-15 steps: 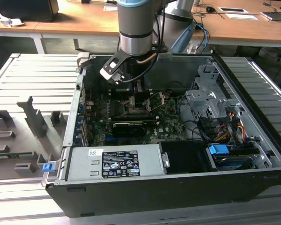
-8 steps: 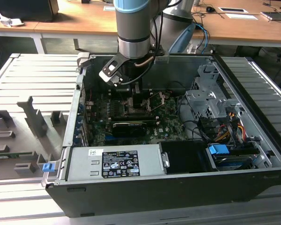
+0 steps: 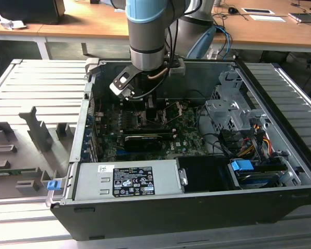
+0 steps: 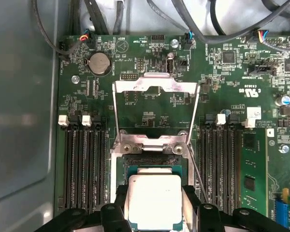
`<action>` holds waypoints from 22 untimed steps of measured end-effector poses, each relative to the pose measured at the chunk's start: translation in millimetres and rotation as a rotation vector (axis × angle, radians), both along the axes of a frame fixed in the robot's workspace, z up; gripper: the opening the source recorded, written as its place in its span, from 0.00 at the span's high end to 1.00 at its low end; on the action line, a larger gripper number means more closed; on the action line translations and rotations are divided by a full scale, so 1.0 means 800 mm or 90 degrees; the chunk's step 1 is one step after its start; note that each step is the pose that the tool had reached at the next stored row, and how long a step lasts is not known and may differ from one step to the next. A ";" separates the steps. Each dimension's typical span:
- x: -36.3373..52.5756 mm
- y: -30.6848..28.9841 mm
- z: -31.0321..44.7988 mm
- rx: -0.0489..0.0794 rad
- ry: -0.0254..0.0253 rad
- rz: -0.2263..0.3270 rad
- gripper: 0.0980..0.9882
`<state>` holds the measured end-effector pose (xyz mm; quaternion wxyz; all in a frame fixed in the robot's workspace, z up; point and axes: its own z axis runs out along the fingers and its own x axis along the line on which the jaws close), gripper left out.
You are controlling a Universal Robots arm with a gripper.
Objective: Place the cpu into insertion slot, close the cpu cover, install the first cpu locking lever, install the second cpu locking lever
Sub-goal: 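Place the cpu into insertion slot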
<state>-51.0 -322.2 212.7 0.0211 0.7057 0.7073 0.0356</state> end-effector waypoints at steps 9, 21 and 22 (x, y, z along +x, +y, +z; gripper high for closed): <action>0.003 0.0037 -0.0071 -0.001 0.0000 -0.008 0.52; 0.004 0.0057 -0.0130 0.000 -0.0003 -0.008 0.52; 0.004 0.0055 -0.0117 -0.001 -0.0001 -0.008 0.52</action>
